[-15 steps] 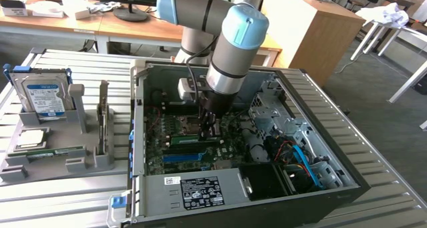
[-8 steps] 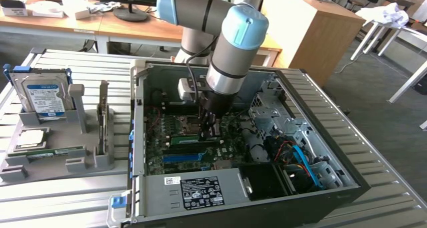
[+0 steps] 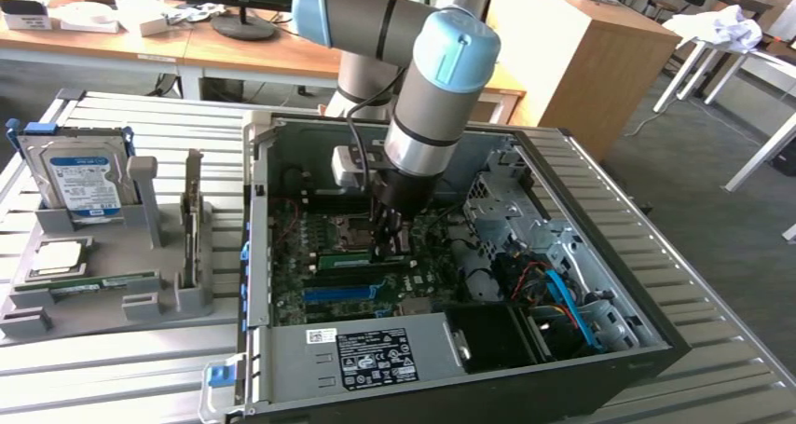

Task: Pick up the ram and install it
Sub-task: 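Press down the ram until it locks into place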

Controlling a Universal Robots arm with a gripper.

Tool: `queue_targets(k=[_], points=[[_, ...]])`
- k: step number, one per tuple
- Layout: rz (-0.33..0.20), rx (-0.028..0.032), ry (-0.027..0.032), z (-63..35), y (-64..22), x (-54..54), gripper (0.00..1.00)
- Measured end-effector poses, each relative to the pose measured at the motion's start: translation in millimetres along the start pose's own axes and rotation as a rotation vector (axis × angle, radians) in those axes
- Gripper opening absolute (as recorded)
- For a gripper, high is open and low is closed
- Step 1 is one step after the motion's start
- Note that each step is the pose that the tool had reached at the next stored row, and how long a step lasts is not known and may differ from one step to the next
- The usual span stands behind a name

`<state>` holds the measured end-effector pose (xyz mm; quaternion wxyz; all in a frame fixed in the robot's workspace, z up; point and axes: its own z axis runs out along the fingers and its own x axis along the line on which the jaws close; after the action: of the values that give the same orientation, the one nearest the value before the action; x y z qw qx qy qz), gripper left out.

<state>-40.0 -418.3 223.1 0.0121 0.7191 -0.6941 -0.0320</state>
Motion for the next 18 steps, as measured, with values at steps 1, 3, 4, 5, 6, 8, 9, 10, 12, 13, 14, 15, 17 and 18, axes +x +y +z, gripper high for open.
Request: queue_targets(k=[1,3,4,5,6,8,9,10,12,13,14,15,17,18], points=[[0.0,-0.0001,0.0,0.3,0.0,0.0,0.12],[0.0,0.0001,-0.0003,0.6,-0.1,0.0,0.12],[0.0,0.0001,-0.0005,0.7,-0.1,0.0,0.12],[0.0,0.0001,-0.0004,0.7,-0.1,0.0,0.12],[0.0,0.0,-0.0006,0.1,-0.1,-0.1,0.12],[0.0,0.0021,-0.0041,-2.4,-0.1,-0.7,0.12],[0.0,0.0011,-0.0021,-4.8,0.2,-0.5,0.12],[0.0,0.0002,-0.0005,-6.6,0.4,-0.2,0.12],[0.0,0.0004,-0.0009,-7.0,0.4,-0.4,0.12],[0.0,0.0004,-0.001,-7.0,0.4,-0.4,0.12],[0.0,0.0003,-0.0008,-7.1,0.4,-0.3,0.12],[0.0,0.0002,-0.0005,-7.2,0.4,-0.3,0.12],[0.0,0.0002,-0.0005,-7.2,0.5,-0.3,0.12],[0.0,0.0002,-0.0005,-7.2,0.5,-0.3,0.12]])
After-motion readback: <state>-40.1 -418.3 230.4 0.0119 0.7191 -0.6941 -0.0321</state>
